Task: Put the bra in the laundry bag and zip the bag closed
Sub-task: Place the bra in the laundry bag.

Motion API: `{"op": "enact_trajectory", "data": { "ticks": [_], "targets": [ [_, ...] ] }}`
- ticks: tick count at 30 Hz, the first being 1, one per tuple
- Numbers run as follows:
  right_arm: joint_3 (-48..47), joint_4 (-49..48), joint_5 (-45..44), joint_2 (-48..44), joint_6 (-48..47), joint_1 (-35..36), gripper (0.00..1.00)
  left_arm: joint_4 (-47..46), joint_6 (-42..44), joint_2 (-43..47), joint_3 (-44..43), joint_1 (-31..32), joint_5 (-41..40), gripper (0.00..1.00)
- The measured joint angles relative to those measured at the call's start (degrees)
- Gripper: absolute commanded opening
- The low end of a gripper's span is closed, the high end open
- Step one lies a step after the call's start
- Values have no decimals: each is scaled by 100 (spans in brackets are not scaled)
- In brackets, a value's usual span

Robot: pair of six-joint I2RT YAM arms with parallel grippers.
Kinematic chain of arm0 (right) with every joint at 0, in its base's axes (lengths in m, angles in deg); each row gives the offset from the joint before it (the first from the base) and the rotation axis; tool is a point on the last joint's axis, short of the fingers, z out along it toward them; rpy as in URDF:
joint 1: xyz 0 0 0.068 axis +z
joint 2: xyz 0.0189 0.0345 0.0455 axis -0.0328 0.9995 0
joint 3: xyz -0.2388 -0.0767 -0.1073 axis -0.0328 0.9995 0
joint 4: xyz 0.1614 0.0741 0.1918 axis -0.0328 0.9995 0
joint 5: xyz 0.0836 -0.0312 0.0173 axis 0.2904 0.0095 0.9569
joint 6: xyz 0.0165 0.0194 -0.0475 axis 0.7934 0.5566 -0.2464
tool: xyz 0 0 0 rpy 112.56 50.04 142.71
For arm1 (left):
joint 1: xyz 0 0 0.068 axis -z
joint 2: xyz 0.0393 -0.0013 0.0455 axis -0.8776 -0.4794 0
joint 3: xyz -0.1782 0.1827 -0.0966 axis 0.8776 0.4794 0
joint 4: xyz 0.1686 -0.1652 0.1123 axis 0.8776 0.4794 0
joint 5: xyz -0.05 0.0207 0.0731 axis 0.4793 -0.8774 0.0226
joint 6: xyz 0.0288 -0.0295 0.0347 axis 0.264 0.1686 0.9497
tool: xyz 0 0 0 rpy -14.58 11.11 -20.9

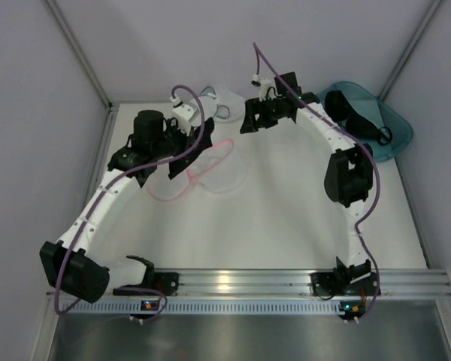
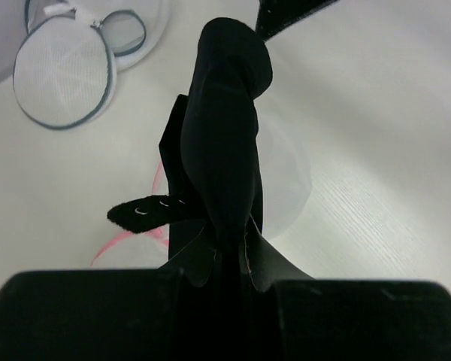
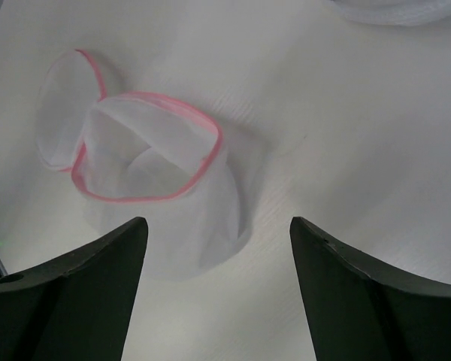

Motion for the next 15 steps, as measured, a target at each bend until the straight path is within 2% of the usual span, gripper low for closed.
{"op": "enact_trajectory", "data": {
  "ticks": [6, 10, 13, 15],
  "targets": [
    [-70, -527, -352, 426, -118, 468, 72, 33, -586, -81, -2, -1102, 667, 0],
    [-197, -811, -474, 767, -197, 636, 68, 61, -800, -144, -2, -1550, 938, 0],
    [-367, -949, -485, 1051, -214, 697, 59, 61, -933, -149, 0, -1703, 1119, 0],
    [-378, -962, -492, 1141, -238, 715, 44, 24, -1045, -149, 17, -1784, 1325, 0]
  ]
}}
